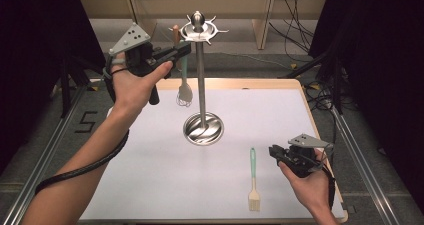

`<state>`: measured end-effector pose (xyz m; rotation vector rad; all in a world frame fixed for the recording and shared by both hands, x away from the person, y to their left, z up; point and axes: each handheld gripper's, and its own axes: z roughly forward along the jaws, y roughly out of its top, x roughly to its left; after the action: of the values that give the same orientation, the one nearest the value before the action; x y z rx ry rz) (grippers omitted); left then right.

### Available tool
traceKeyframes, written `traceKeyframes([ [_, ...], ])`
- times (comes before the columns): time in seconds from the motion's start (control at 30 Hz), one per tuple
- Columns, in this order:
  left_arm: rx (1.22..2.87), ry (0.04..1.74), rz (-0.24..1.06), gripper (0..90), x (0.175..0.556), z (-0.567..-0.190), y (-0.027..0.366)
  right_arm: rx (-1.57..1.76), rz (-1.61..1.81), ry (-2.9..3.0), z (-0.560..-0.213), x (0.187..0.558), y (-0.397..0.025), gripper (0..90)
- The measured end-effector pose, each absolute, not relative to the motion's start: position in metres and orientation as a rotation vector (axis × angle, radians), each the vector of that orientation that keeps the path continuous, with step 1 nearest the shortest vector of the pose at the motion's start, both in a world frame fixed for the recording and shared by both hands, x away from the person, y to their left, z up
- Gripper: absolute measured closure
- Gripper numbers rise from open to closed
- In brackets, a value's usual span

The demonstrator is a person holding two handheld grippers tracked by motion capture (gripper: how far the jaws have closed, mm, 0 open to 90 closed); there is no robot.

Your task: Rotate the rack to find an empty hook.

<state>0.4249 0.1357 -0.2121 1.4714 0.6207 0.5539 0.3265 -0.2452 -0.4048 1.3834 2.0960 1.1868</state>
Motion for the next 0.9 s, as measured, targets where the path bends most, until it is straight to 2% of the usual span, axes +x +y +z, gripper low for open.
traceKeyframes([
  [0.6, 1.438, 0.651, 0.594, 88.4, 0.431, -0.213, 0.152, 1.39, 1.171, 2.099, -0.405, 0.328, -0.246, 78.0],
  [0.8, 1.446, 0.627, 0.615, 77.6, 0.419, -0.22, 0.159, 1.423, 1.156, 2.097, -0.402, 0.329, -0.246, 75.3],
  [0.9, 1.461, 0.615, 0.636, 66.6, 0.408, -0.227, 0.165, 1.419, 1.123, 2.102, -0.401, 0.331, -0.247, 73.5],
])
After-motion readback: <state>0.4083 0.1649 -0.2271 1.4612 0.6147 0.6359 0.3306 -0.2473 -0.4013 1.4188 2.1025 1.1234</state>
